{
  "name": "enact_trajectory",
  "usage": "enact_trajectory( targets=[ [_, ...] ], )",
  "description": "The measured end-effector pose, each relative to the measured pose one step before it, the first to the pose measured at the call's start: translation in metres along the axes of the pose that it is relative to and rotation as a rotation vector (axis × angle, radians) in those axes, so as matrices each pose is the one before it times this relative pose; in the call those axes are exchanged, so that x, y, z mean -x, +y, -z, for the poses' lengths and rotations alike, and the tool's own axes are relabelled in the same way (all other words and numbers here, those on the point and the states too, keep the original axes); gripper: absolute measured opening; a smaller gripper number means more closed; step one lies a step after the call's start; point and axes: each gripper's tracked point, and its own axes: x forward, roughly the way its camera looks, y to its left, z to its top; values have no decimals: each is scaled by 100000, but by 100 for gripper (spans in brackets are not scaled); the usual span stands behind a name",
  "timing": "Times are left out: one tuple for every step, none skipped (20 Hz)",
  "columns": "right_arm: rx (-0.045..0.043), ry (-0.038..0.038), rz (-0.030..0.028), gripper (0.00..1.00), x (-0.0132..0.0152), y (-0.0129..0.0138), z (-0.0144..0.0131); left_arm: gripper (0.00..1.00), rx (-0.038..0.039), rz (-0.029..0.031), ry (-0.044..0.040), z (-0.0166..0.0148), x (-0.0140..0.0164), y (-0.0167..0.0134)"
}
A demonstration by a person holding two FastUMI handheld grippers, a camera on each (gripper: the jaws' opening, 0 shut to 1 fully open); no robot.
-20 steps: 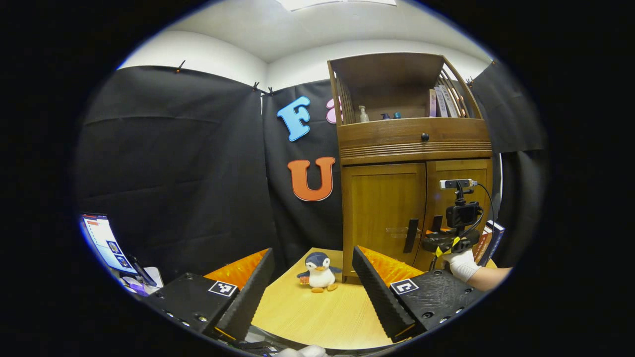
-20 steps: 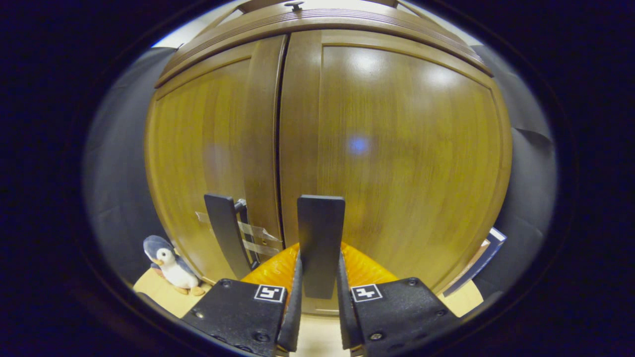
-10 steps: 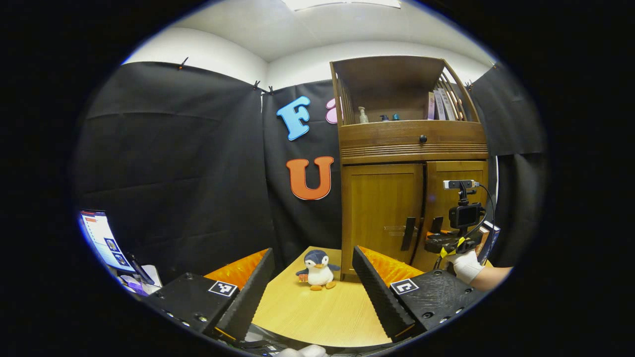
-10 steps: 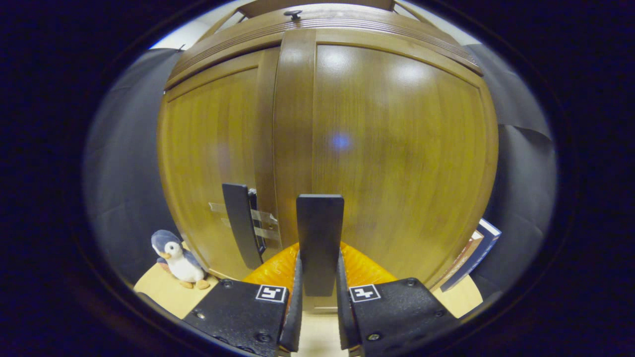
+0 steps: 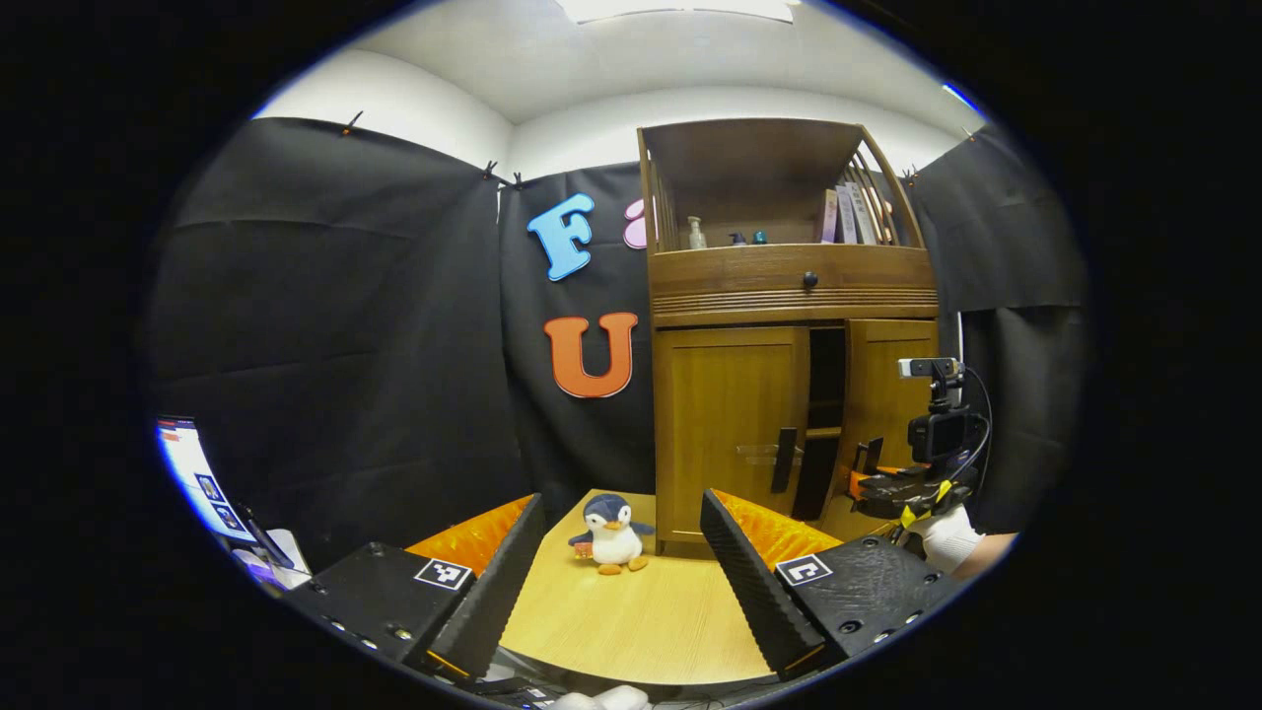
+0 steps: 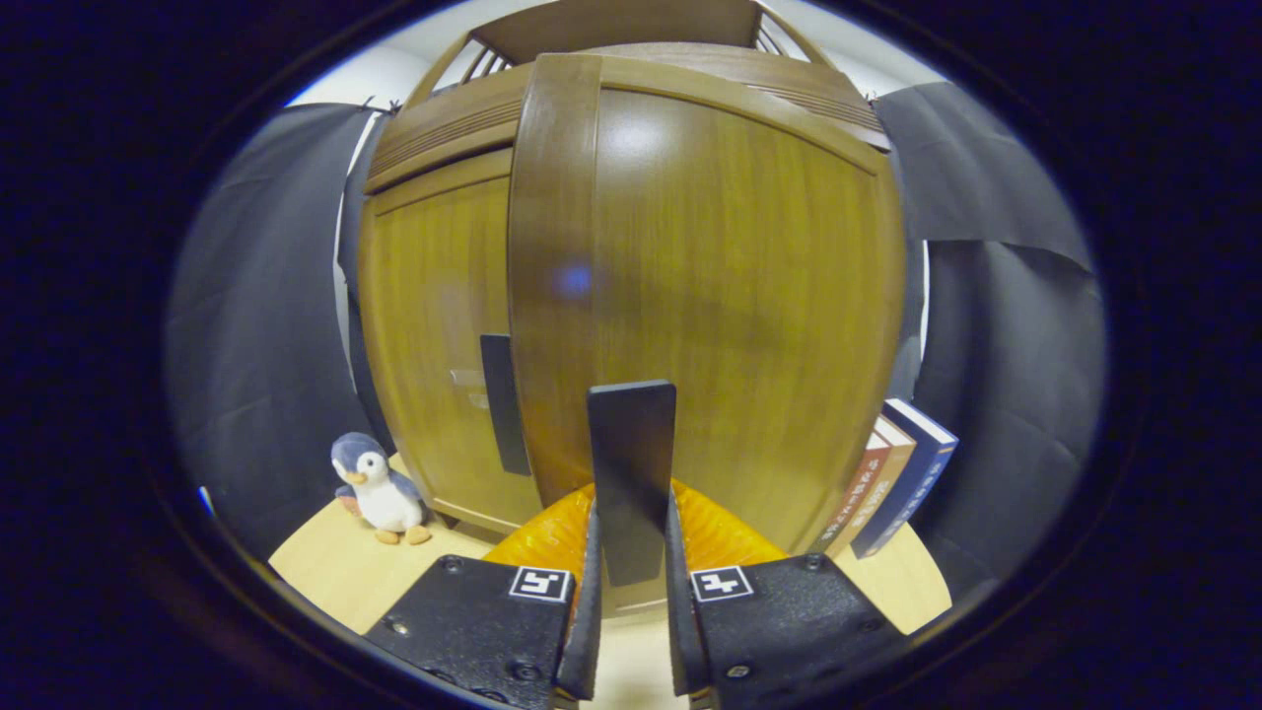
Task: Open the right door of the double-door shoe cabinet with the right hand, and open the left door with the left hand.
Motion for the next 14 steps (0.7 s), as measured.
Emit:
enact_trajectory(
  targets=[
    [-181, 12, 337, 31, 892, -462, 253, 96, 6, 1212, -70, -36, 128, -201],
    [-248, 3, 424, 31, 840, -541, 251, 96, -104, 1366, -181, 39, 141, -250],
    [-325, -53, 576, 32, 742, -522, 158, 96, -249, 1350, -219, -31, 189, -179],
    [-295, -73, 474, 30, 754, -543, 192, 96, -228, 1154, -242, -40, 211, -206],
    [-434, 25, 290, 29, 571, -557, 166, 96, -98, 1297, -170, -24, 238, -242],
    [-614, 225, 397, 28, 655, -564, 205, 96, -102, 1161, -185, 3, 94, -317],
    [-974, 277, 740, 28, 577, -534, 167, 96, -56, 1241, -48, -6, 123, -288],
    [-925, 220, 715, 27, 502, -601, 203, 96, -10, 1166, -43, 45, 101, -284],
    [-308, -103, 737, 26, 419, -566, 101, 96, 38, 1178, 127, 114, 85, -216],
    [-221, -293, 721, 25, 520, -598, 132, 96, 150, 1176, 91, 99, 58, -304],
    [75, -191, 679, 25, 361, -566, 17, 96, 126, 1138, 69, -16, 92, -280],
    [-70, -151, 665, 23, 452, -624, 210, 96, 115, 1014, -8, 58, 110, -290],
    [-369, -132, 460, 22, 378, -534, 48, 96, 30, 1020, -184, 45, 15, -309],
    [-498, -171, -11, 21, 226, -583, 82, 96, -53, 953, -55, -40, 60, -324]
  ],
)
